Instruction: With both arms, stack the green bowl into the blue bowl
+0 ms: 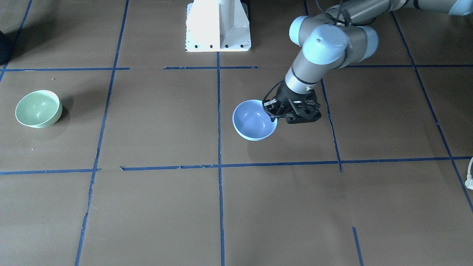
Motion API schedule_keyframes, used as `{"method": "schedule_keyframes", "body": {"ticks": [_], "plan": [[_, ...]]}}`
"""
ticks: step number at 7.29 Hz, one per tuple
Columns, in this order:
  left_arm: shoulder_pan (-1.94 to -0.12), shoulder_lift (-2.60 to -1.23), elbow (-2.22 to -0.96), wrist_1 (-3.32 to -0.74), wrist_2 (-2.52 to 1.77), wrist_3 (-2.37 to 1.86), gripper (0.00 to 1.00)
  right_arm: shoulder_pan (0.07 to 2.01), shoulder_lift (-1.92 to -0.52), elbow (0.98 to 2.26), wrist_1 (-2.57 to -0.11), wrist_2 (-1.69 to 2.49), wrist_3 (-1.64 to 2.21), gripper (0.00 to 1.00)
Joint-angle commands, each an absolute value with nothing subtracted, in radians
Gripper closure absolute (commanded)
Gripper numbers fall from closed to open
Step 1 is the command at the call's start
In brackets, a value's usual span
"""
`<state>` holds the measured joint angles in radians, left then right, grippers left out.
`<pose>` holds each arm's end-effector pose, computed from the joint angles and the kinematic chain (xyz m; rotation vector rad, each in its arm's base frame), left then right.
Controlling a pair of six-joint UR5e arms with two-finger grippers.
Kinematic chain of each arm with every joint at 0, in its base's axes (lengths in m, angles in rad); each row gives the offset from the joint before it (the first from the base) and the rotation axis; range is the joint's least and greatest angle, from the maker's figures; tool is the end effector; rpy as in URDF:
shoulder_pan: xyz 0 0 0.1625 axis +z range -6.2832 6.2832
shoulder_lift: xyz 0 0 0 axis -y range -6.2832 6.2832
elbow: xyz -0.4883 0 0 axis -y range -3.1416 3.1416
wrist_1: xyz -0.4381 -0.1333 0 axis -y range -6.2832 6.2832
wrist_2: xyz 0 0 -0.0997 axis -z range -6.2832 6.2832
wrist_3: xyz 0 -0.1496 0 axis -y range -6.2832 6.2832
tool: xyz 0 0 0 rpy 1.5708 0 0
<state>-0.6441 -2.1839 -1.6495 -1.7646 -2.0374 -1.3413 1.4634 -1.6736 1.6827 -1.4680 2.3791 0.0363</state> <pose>0.5880 -0.5241 0.2897 -0.0269 0.9712 -0.1750 -0.0285 -0.4984 0.7358 0.0475 -0.8133 -0.1123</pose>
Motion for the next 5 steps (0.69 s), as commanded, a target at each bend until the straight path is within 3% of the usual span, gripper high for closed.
{"method": "schedule_keyframes", "body": {"ticks": [1, 5], "plan": [[-0.533, -2.278, -1.562, -1.766, -1.939, -1.405, 0.99, 1.463, -1.674, 1.683, -1.468, 2.379, 0.037, 0.00], [-0.512, -2.278, -1.537, -1.772, -1.937, -1.394, 0.94, 1.463, -1.672, 1.681, -1.468, 2.379, 0.037, 0.00]]}}
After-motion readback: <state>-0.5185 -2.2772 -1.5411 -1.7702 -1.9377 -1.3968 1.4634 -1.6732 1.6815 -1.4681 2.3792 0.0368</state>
